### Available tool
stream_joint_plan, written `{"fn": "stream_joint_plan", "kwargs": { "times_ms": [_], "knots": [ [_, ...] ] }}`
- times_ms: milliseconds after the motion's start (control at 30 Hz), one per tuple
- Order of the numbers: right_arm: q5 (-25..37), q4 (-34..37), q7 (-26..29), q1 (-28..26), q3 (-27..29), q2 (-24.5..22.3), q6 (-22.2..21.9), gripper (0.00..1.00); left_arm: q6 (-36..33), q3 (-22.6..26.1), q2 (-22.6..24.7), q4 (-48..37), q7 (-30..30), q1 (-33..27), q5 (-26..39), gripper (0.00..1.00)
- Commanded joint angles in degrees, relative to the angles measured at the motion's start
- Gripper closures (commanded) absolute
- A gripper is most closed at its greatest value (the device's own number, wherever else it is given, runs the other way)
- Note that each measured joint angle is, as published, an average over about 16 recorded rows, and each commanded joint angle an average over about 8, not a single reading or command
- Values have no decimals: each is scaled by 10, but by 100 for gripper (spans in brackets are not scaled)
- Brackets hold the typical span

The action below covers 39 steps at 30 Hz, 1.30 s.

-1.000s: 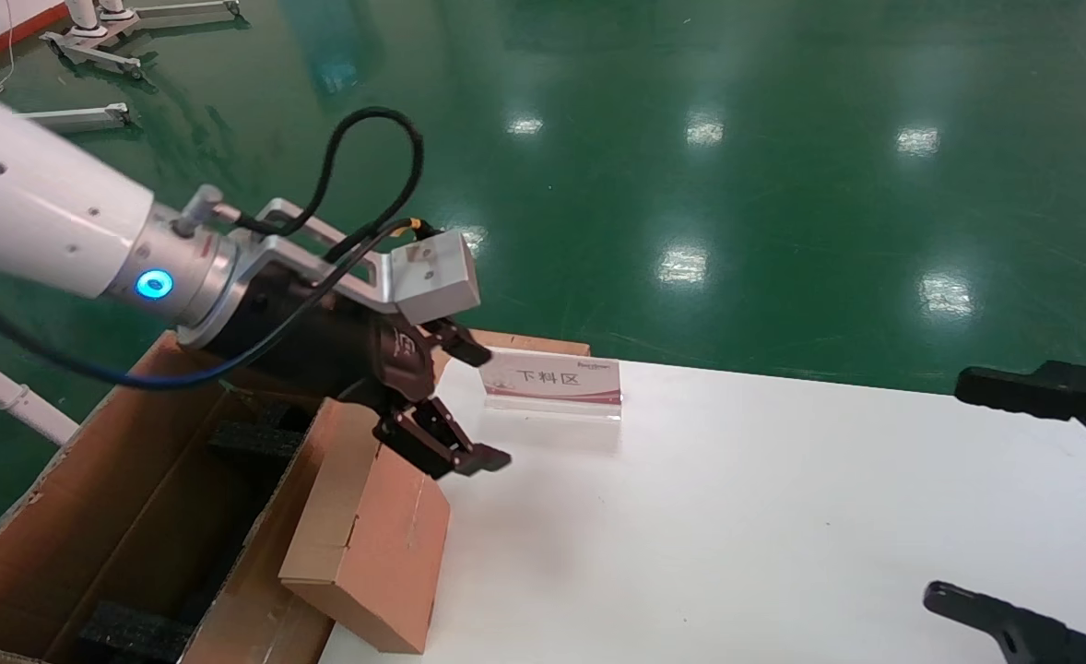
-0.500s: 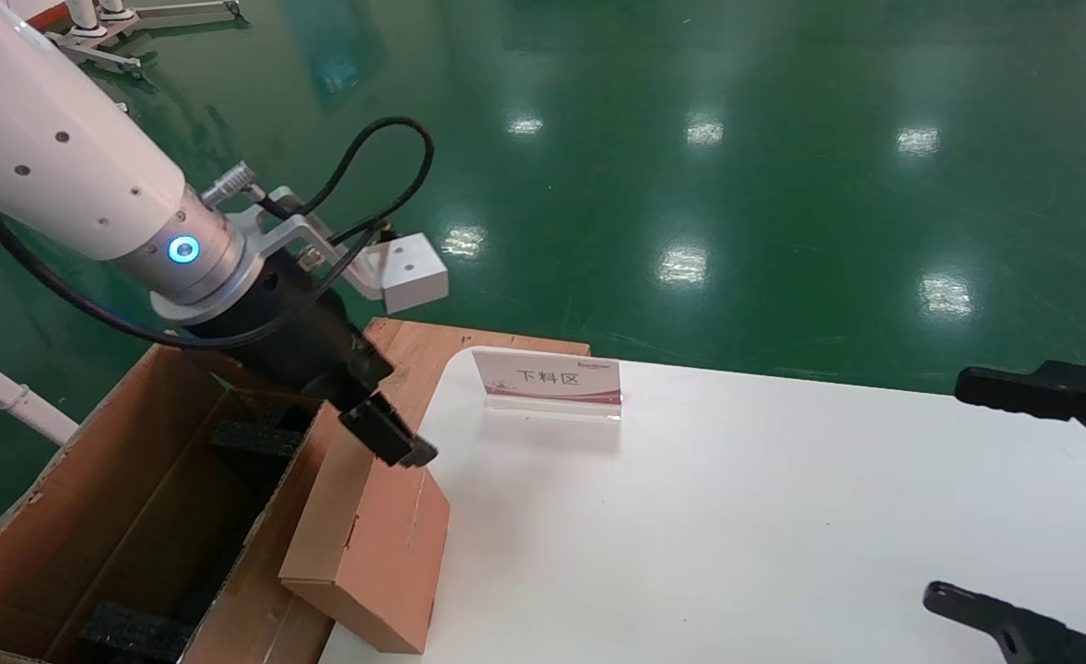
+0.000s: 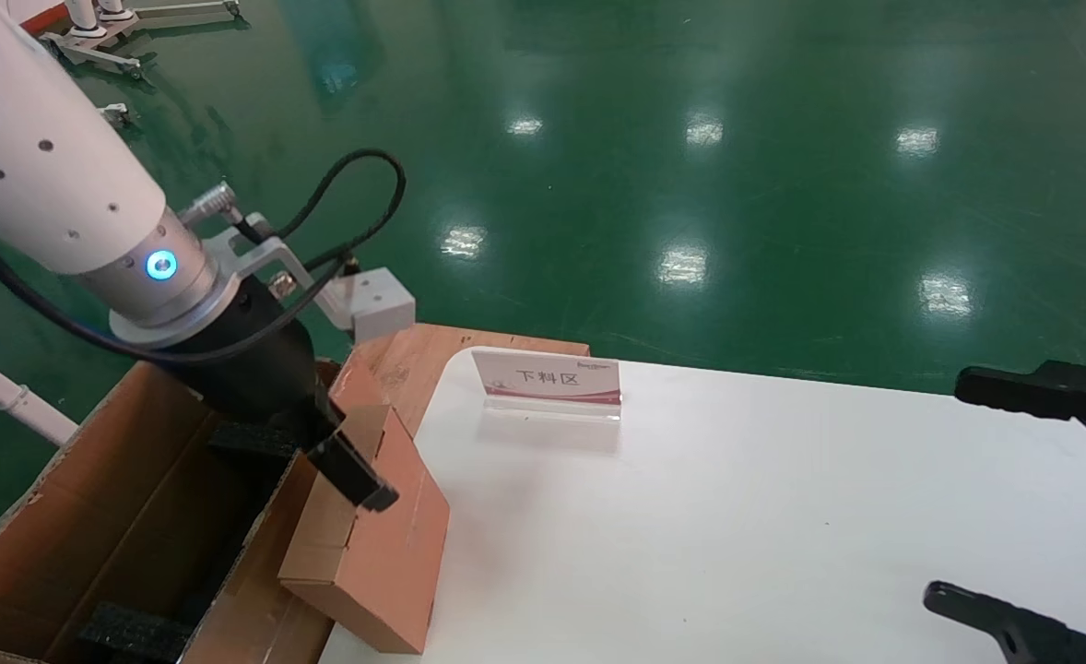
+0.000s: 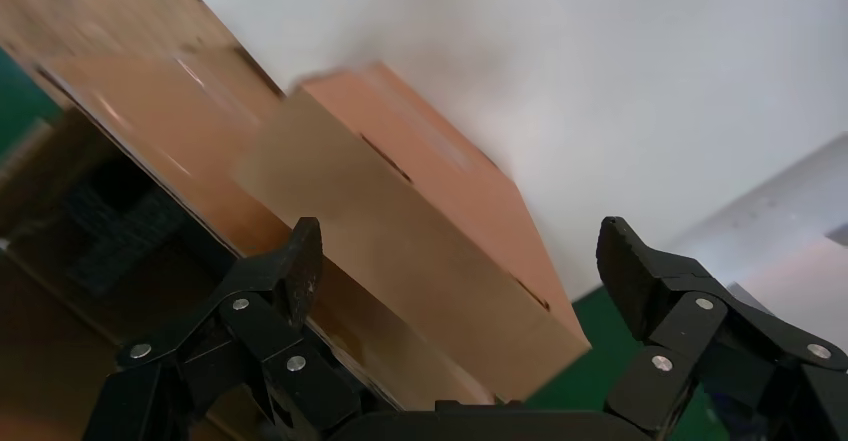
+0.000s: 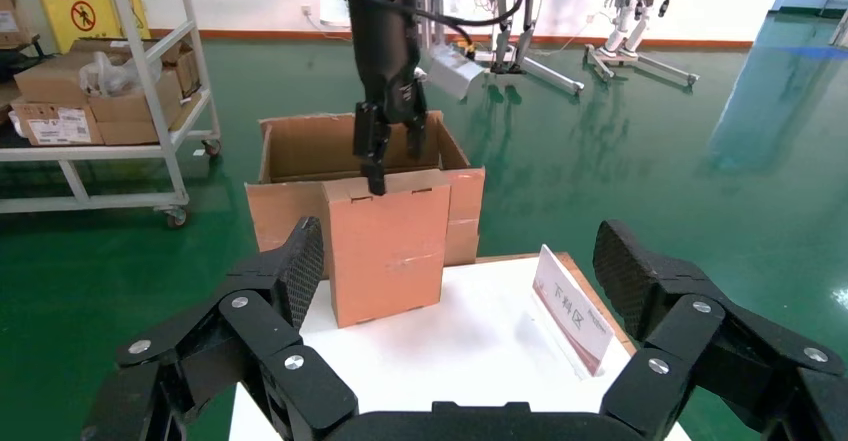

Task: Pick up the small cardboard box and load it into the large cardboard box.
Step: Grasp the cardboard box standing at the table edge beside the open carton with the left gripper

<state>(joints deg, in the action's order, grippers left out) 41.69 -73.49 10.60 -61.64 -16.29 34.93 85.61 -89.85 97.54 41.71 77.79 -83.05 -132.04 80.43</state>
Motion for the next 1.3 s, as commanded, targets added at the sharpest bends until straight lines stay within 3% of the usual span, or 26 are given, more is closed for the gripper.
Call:
{"fn": "stream_joint_plan", "kwargs": {
  "times_ms": [33, 600, 1300],
  "knots": [
    [0, 0, 0, 0, 0, 0, 0, 0, 3, 20, 0, 0, -4, -8, -11, 0],
    [-1, 0, 0, 0, -1, 0, 0, 0, 25, 95, 4, 1, -24, -17, -23, 0],
    [-1, 0, -1, 0, -1, -1, -1, 0, 71, 119, -10, 1, -10, 19, -20, 0]
  ]
}}
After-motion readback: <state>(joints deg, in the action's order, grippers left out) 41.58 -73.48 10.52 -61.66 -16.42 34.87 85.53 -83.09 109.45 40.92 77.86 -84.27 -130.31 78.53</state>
